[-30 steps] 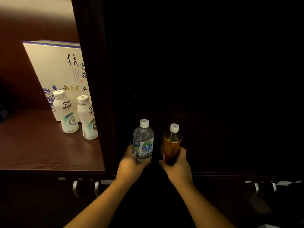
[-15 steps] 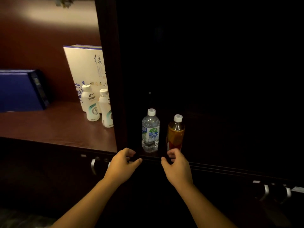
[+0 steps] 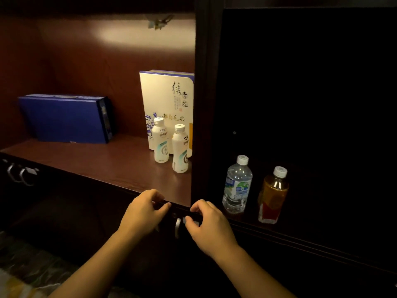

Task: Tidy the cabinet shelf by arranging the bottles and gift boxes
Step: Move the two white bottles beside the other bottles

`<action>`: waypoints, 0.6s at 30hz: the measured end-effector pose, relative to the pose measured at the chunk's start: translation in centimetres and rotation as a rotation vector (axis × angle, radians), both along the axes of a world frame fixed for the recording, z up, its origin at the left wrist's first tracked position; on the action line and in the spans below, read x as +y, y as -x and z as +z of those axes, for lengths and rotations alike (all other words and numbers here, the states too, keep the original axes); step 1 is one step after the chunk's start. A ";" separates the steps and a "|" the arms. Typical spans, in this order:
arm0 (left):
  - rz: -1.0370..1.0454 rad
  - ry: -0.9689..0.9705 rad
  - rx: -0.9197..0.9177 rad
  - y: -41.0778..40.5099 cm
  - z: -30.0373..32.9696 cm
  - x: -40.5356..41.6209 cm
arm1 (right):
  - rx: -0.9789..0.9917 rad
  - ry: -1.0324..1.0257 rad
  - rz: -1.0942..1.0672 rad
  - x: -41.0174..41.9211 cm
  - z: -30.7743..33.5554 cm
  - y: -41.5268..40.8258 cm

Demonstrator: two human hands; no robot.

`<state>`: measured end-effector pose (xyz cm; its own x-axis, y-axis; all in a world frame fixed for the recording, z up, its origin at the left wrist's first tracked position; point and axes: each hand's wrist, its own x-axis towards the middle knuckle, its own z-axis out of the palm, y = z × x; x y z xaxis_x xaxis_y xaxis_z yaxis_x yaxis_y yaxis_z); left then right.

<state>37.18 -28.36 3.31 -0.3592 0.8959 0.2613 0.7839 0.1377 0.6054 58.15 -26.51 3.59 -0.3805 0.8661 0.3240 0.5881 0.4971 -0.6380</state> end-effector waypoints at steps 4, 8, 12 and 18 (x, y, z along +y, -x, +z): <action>-0.008 -0.022 0.165 4.2 -0.3 2.6 | -0.041 -0.017 0.016 2.2 0.2 4.5; -0.041 -0.004 0.225 8.2 -1.0 6.2 | -0.060 -0.003 -0.026 5.1 0.2 8.7; -0.095 0.037 0.264 11.6 -1.7 10.5 | -0.075 0.042 -0.126 8.5 0.4 12.4; -0.144 0.152 0.406 15.1 -2.5 17.4 | -0.102 0.118 -0.369 13.4 -0.4 16.4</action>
